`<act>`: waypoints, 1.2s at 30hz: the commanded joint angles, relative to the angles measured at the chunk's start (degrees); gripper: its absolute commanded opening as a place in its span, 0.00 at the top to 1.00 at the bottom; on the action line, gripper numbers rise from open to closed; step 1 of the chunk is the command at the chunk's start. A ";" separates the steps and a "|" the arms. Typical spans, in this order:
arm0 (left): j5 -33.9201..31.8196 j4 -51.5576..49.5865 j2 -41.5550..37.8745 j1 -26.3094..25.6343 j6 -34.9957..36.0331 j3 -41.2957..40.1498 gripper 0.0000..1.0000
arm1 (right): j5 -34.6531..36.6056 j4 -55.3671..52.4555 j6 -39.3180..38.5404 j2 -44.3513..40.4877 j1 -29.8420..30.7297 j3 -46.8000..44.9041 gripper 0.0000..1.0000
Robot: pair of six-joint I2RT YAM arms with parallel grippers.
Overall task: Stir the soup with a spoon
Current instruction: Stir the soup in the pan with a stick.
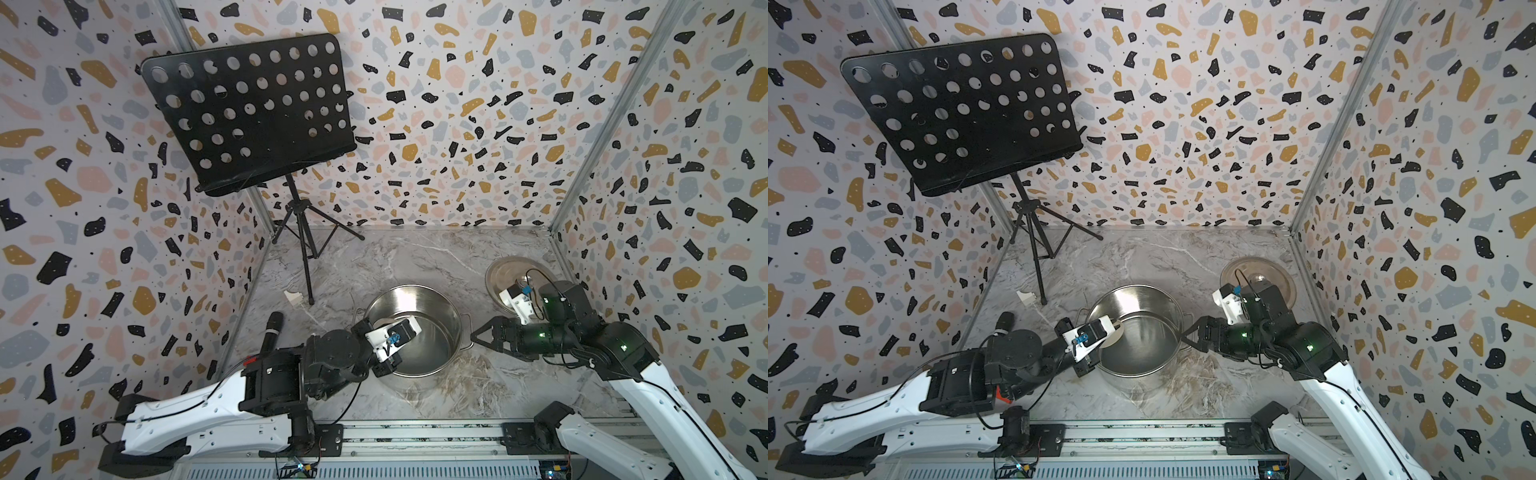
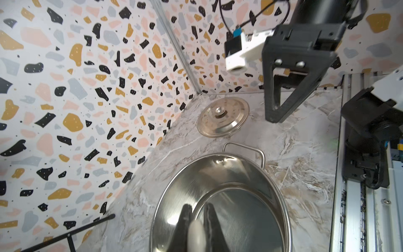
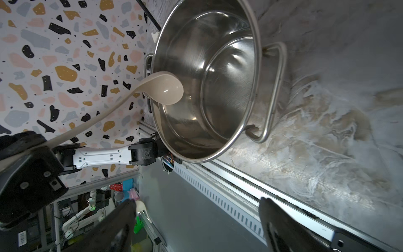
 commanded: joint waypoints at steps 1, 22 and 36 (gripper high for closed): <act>-2.00 3.48 2.24 3.54 -5.15 -1.43 1.00 | 4.60 -5.11 -5.16 -1.20 0.12 2.42 0.08; 11.92 18.70 31.57 19.80 -9.28 9.56 1.00 | 10.98 -16.49 -14.29 -3.94 0.07 6.76 0.08; 27.80 19.69 34.08 16.40 -14.41 11.14 1.00 | 15.94 -18.19 -12.50 -5.85 0.12 8.33 0.10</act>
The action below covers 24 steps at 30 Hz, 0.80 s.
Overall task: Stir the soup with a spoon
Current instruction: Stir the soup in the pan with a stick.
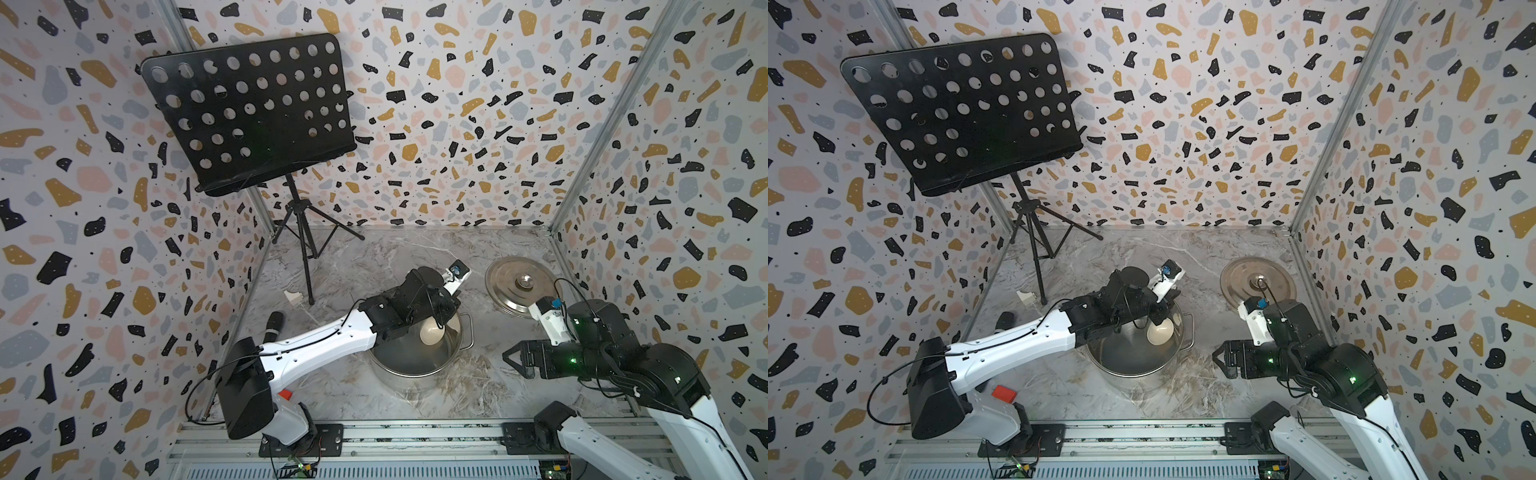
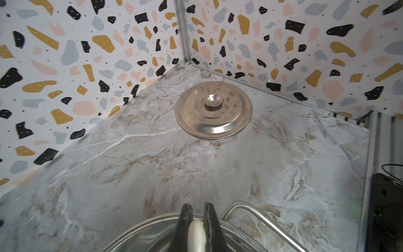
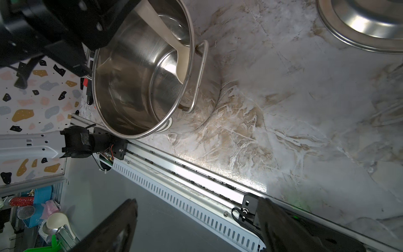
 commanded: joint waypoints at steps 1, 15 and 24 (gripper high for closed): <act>5.73 1.99 -4.80 -1.33 -1.20 -2.79 1.00 | 1.49 -1.29 0.30 -0.48 0.12 1.90 0.10; 14.45 -10.52 -28.33 -2.02 2.38 -20.41 1.00 | 1.22 -0.60 -1.06 1.40 0.07 2.06 0.10; 8.94 -8.09 -35.19 6.57 0.47 -25.60 1.00 | -0.47 1.54 -1.20 3.49 0.08 2.42 0.10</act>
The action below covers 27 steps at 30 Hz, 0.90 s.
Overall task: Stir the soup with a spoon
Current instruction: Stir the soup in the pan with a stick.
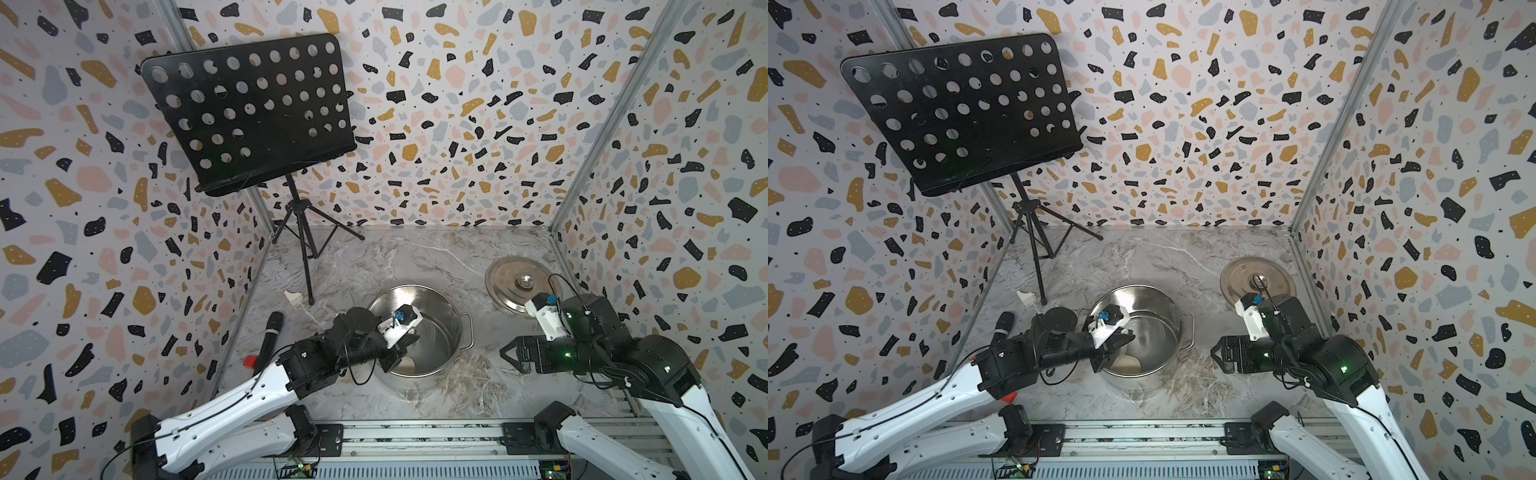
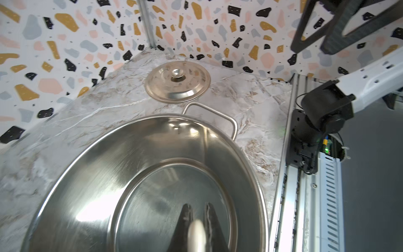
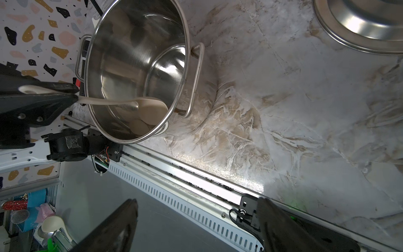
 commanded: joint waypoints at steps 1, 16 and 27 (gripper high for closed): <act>-1.89 2.40 -0.58 4.07 -1.05 -0.88 1.00 | -0.85 0.87 -0.89 0.66 0.07 1.86 0.10; -2.26 9.37 20.19 11.95 -0.31 13.71 1.00 | -1.49 0.61 -0.58 -0.35 0.08 2.33 0.11; -0.31 11.44 30.48 4.30 -0.57 23.52 1.00 | 0.57 -0.60 0.14 -1.90 0.12 3.10 0.11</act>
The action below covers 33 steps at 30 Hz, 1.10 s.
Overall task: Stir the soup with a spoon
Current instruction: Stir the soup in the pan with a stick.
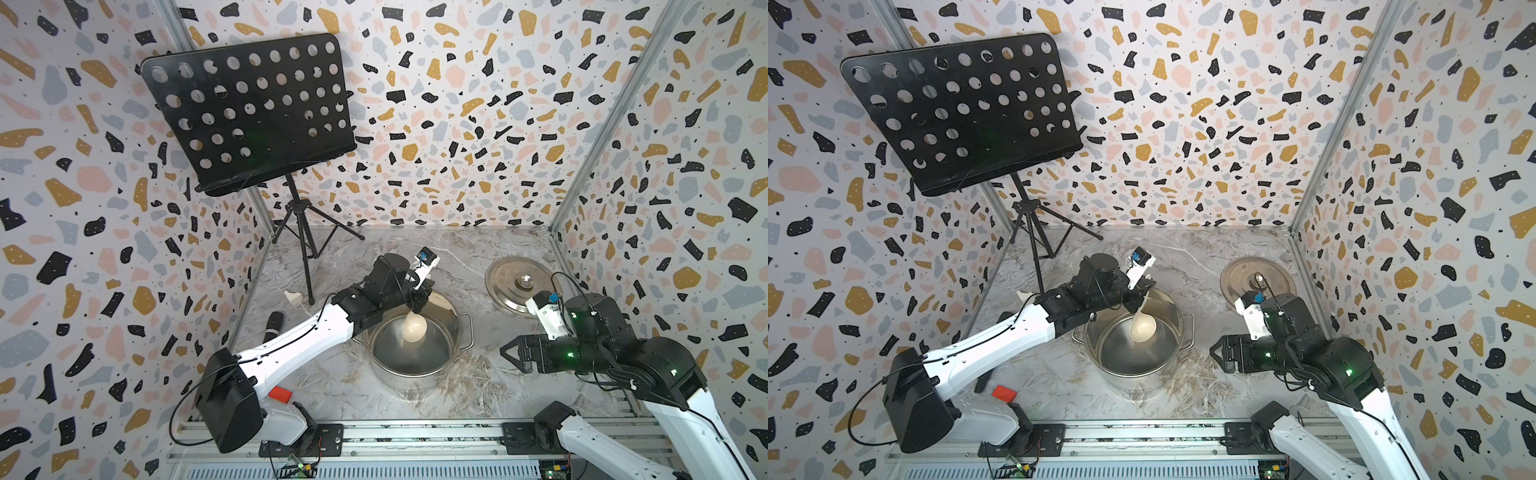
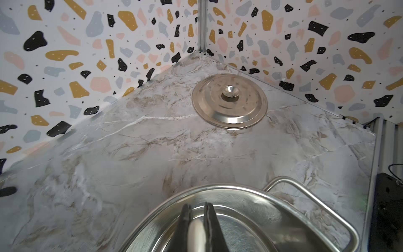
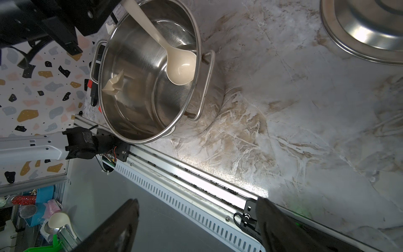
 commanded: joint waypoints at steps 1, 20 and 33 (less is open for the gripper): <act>1.41 3.33 0.35 -3.52 0.45 2.53 1.00 | 1.66 -1.22 0.45 -1.13 0.08 2.06 0.12; 2.79 -11.14 -21.00 -13.18 2.95 -10.41 1.00 | 2.92 -1.41 -0.14 -1.04 0.09 1.63 0.10; -7.02 -11.32 -30.68 -1.30 0.99 -17.21 1.00 | 1.24 0.04 0.23 0.56 0.07 1.52 0.10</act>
